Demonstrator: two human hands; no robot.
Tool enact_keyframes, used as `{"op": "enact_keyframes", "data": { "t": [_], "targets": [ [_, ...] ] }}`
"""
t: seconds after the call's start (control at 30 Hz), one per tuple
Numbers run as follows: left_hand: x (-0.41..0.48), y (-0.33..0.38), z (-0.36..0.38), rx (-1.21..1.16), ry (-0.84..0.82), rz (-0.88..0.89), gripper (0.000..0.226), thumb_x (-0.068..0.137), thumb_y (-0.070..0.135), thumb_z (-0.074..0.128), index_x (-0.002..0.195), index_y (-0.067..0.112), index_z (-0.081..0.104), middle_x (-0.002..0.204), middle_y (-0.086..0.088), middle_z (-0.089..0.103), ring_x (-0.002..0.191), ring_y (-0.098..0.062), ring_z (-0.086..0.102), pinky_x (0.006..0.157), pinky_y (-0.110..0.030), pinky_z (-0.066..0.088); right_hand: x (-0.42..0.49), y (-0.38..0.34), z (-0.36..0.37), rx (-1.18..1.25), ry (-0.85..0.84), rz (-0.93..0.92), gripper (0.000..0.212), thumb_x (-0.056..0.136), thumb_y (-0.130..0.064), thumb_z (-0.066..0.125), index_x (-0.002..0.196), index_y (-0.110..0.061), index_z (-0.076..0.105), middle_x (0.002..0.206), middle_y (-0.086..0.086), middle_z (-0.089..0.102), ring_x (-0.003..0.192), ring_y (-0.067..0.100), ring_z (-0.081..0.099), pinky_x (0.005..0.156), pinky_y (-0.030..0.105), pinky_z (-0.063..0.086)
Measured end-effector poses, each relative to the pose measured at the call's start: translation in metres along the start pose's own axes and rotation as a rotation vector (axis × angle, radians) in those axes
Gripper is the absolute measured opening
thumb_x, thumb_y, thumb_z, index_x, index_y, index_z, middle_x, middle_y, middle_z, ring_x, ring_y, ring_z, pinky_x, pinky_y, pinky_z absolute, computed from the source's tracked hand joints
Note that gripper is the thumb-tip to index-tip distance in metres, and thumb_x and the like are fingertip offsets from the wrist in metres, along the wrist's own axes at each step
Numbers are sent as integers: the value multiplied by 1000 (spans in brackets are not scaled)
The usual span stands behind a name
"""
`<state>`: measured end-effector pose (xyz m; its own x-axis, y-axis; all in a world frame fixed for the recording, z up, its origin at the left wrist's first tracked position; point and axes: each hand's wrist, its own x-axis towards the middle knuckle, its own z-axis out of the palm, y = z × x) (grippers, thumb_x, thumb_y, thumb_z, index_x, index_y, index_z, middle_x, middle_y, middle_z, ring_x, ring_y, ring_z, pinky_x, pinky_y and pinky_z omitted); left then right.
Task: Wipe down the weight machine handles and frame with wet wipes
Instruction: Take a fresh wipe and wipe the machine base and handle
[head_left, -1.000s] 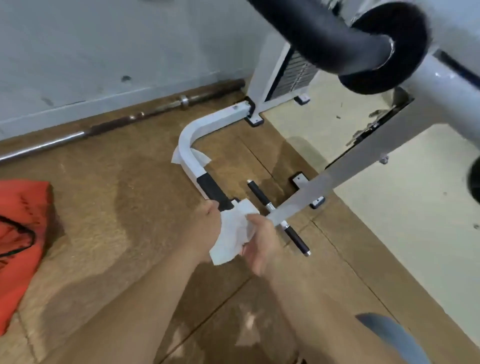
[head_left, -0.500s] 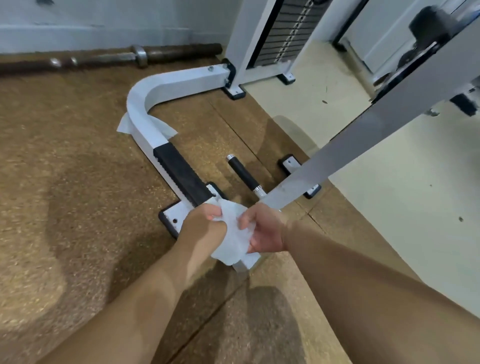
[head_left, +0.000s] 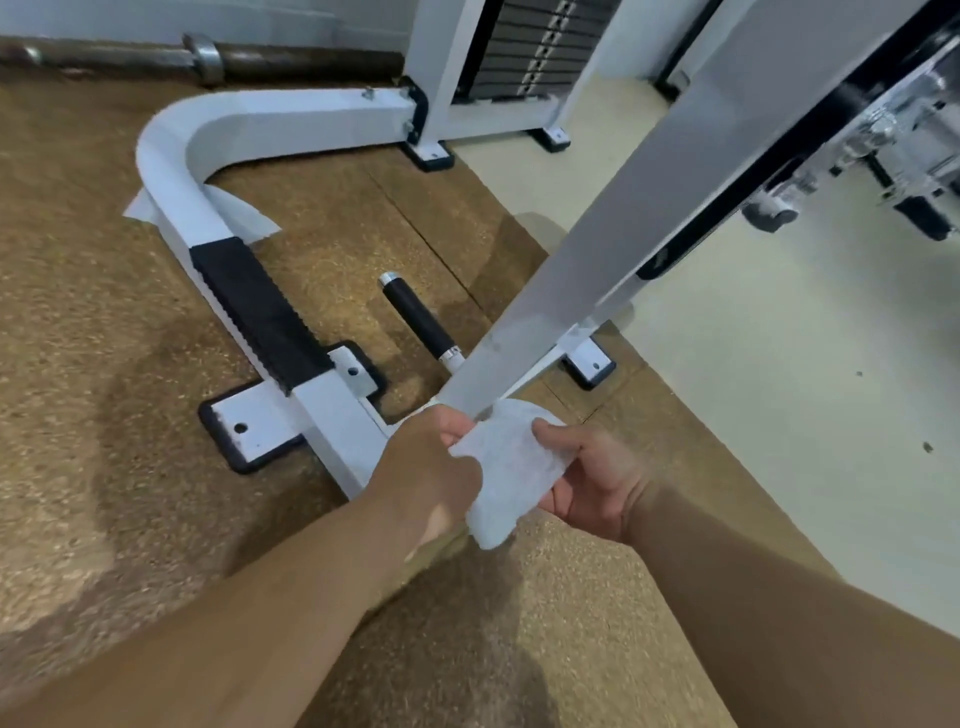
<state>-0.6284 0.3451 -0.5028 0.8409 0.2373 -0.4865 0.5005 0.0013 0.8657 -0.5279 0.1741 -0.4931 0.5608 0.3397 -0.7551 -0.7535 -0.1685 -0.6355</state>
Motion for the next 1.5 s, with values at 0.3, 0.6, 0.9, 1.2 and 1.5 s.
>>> {"op": "enact_keyframes", "data": {
  "t": [0.3, 0.6, 0.9, 1.2, 1.5],
  "targets": [
    [21, -12, 10, 276, 75, 98, 39, 100, 19, 57, 138, 23, 53, 133, 2, 55, 113, -16, 55, 92, -26, 47, 11, -11, -25, -317, 558, -166, 17, 95, -13, 69, 110, -6, 73, 120, 21, 73, 99, 36, 69, 83, 46, 61],
    [22, -28, -30, 1127, 62, 285, 66, 97, 33, 52, 157, 16, 30, 167, -8, 19, 157, -30, 8, 129, -46, 7, 17, 15, -15, -1250, 880, -259, 68, 106, -45, 49, 164, -14, 30, 163, 17, 33, 148, 35, 38, 117, 53, 42],
    [30, -61, -29, 1180, -42, 35, 111, 91, 79, 24, 153, 9, -35, 154, -20, -51, 139, -35, -52, 120, -57, -24, 58, 48, 30, -1407, 737, -223, 49, 99, -61, 52, 125, -19, 55, 115, 3, 69, 100, 27, 68, 79, 38, 50],
    [36, -57, -32, 1192, -104, 10, 114, 87, 84, 23, 151, 13, -40, 151, -16, -56, 136, -38, -55, 116, -63, -25, 77, 0, 12, -999, 307, 91, 25, 88, -29, 81, 87, -10, 64, 65, 2, 58, 50, 16, 52, 50, 26, 45],
    [38, -53, -34, 1221, -140, -10, 115, 86, 87, 21, 152, 14, -38, 149, -14, -57, 135, -38, -55, 115, -65, -26, 80, -7, 5, -933, 128, 271, 26, 94, -25, 74, 78, -13, 58, 52, 0, 49, 40, 13, 40, 46, 22, 35]
  ]
}}
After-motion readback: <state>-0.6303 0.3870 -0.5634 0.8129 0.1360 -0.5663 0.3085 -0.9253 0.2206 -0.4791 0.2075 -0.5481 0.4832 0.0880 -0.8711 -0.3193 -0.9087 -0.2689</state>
